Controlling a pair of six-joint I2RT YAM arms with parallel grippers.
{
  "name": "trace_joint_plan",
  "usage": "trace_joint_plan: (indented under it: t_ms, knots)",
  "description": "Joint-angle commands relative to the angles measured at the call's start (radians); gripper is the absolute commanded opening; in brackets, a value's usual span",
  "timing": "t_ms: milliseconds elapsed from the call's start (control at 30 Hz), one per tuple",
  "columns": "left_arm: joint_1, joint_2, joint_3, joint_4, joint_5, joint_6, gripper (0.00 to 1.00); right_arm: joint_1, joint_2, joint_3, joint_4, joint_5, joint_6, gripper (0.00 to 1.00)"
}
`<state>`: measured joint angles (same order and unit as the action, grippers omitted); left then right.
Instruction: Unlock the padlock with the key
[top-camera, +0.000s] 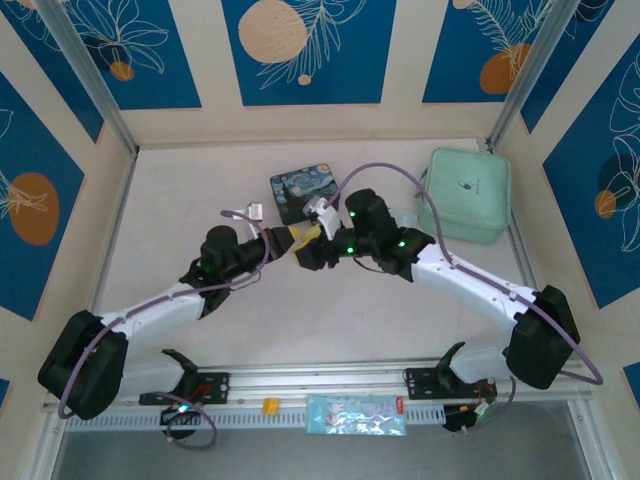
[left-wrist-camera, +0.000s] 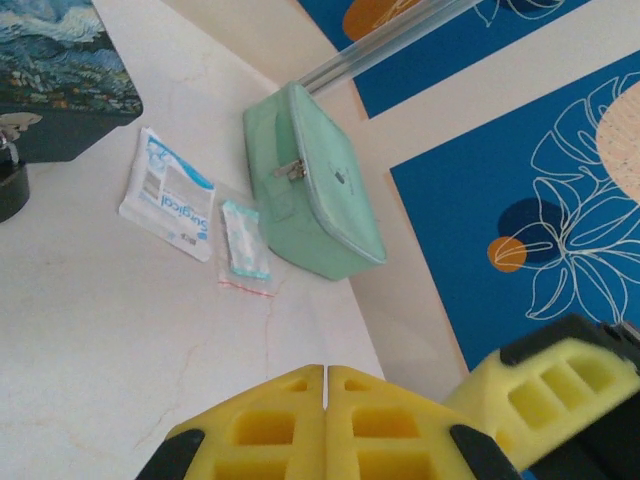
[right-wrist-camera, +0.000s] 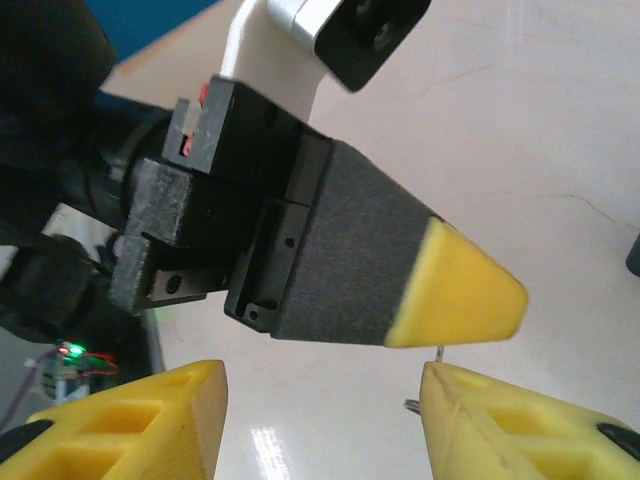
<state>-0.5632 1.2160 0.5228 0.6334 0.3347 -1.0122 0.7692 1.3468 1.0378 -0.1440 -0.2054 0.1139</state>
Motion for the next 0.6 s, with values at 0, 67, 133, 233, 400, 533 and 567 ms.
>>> trace_joint_plan:
  t_ms: [0, 67, 133, 233, 400, 533, 567]
  knots:
    - [-0.001, -0.017, 0.020, -0.015, -0.021, 0.001, 0.00, 0.027, 0.033, 0.030, -0.038, 0.173, -0.066, 0.52]
    - [-0.001, -0.016, 0.017, -0.014, -0.022, -0.004, 0.00, 0.035, 0.046, 0.028, -0.024, 0.204, -0.072, 0.50]
    - [-0.001, -0.016, 0.017, -0.015, -0.017, -0.010, 0.00, 0.042, 0.065, 0.028, -0.010, 0.217, -0.077, 0.49]
    - [-0.001, -0.017, 0.014, -0.014, -0.013, -0.015, 0.00, 0.045, 0.091, 0.028, 0.005, 0.231, -0.076, 0.45]
    - [-0.002, -0.029, -0.003, 0.001, -0.026, -0.029, 0.00, 0.039, 0.098, 0.011, 0.053, 0.237, -0.064, 0.31]
    - [-0.005, -0.035, -0.006, 0.000, -0.024, -0.034, 0.00, 0.018, 0.098, -0.001, 0.086, 0.201, -0.034, 0.20]
    - [-0.005, -0.036, -0.008, 0.002, -0.024, -0.037, 0.00, 0.011, 0.101, -0.002, 0.093, 0.182, -0.024, 0.16]
